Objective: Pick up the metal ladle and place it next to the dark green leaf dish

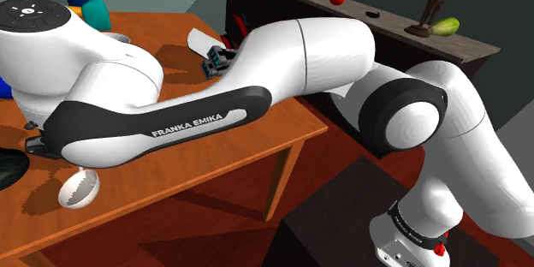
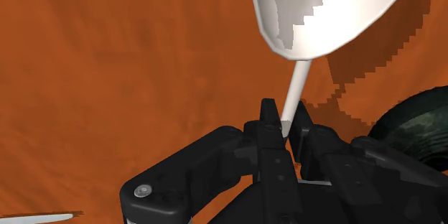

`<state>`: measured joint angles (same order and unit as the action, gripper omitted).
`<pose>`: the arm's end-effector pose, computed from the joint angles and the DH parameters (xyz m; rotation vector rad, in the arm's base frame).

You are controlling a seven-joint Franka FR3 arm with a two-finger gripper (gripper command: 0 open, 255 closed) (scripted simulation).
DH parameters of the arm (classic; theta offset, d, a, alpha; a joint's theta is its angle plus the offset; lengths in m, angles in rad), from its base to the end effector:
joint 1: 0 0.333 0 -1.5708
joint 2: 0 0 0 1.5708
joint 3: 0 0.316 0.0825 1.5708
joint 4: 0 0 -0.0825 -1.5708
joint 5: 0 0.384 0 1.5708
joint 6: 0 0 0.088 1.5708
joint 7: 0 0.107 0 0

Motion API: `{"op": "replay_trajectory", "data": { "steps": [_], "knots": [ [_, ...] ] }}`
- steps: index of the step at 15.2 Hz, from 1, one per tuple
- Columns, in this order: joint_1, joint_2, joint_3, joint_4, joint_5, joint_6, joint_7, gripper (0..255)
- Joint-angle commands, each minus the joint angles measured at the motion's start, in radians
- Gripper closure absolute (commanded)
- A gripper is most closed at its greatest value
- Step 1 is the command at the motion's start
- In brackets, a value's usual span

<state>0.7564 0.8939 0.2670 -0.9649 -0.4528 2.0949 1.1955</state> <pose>0.5045 0.6229 0.3669 -2.9724 0.1784 -0.4735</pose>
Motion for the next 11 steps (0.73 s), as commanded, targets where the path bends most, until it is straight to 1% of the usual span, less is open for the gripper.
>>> {"op": "replay_trajectory", "data": {
  "steps": [1,5,11],
  "knots": [
    [0.0,0.014,-0.003,-0.002,-0.003,0.016,0.003,255],
    [-0.002,0.025,-0.007,-0.028,-0.01,0.053,0.015,255],
    [-0.002,0.026,-0.007,-0.028,-0.01,0.053,0.015,255]
  ]
}}
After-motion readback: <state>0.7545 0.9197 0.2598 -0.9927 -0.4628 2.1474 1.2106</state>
